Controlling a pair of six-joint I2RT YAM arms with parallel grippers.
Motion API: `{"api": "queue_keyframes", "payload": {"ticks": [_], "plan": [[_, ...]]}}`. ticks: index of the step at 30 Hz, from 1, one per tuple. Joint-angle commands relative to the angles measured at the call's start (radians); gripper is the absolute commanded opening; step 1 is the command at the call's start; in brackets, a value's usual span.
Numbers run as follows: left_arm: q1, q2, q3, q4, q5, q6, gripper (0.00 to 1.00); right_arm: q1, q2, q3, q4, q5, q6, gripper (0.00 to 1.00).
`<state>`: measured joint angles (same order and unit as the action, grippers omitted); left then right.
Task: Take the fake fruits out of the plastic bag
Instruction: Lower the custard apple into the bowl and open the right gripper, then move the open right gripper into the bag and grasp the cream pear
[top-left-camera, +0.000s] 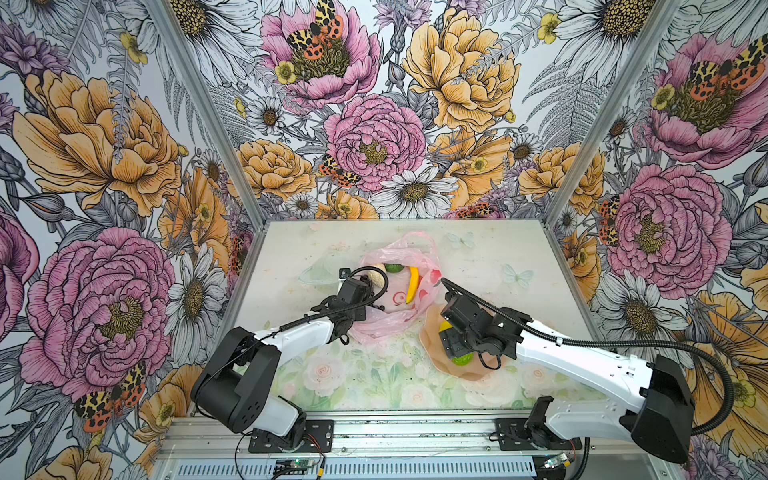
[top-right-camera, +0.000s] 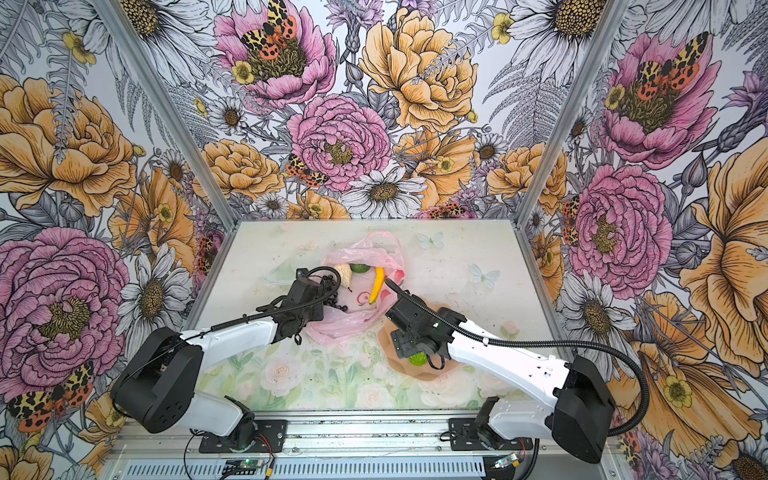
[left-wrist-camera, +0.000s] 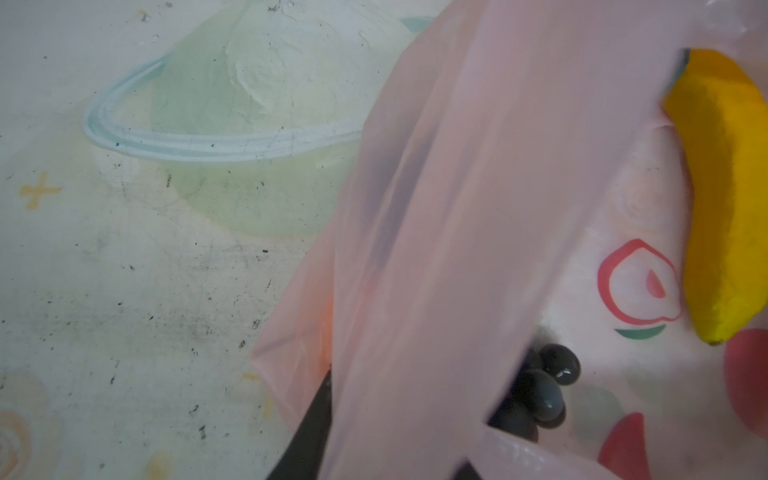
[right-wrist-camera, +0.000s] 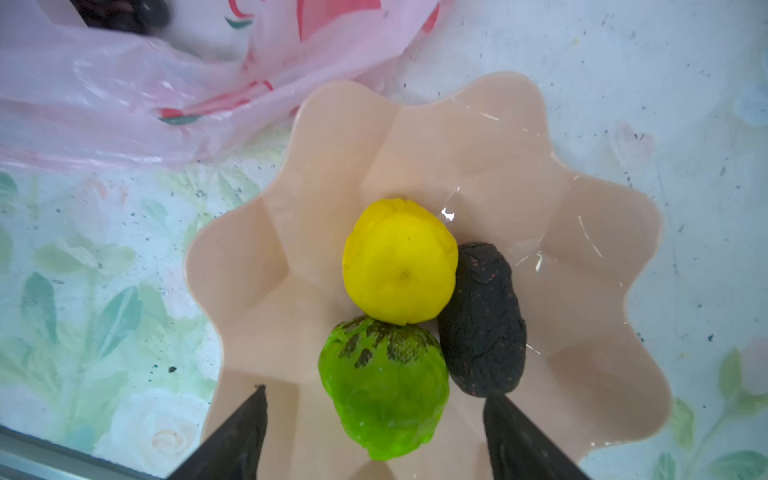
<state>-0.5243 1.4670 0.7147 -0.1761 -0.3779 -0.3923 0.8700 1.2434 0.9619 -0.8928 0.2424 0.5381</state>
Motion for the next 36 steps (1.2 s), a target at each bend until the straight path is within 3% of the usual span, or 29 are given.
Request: {"api": "queue_keyframes", "payload": {"ticks": [1, 5, 9, 14, 21, 27, 31, 36], "plan": [[-0.003, -0.012, 0.012, 0.007, -0.025, 0.008, 0.28, -0.002, -0.019, 0.067, 0.007, 0.058, -0.009, 0.82], [-0.003, -0.026, 0.004, 0.012, -0.028, 0.003, 0.28, -0.003, 0.01, 0.121, 0.07, 0.085, -0.033, 0.81], [-0.003, -0.03, -0.001, 0.016, -0.029, 0.001, 0.28, -0.007, 0.072, 0.14, 0.254, 0.032, -0.033, 0.78], [-0.001, -0.026, 0.0, 0.015, -0.029, 0.001, 0.28, -0.018, 0.24, 0.21, 0.419, -0.03, -0.057, 0.74], [0.003, -0.046, -0.012, 0.023, -0.038, -0.002, 0.27, -0.07, 0.481, 0.317, 0.605, -0.119, -0.074, 0.62], [0.008, -0.053, -0.018, 0.027, -0.033, -0.006, 0.27, -0.141, 0.654, 0.396, 0.704, -0.207, -0.029, 0.56], [0.011, -0.056, -0.02, 0.027, -0.033, -0.006, 0.27, -0.155, 0.738, 0.444, 0.759, -0.249, -0.003, 0.57], [0.017, -0.056, -0.022, 0.029, -0.026, -0.006, 0.27, -0.165, 0.813, 0.482, 0.828, -0.267, 0.064, 0.65]]}}
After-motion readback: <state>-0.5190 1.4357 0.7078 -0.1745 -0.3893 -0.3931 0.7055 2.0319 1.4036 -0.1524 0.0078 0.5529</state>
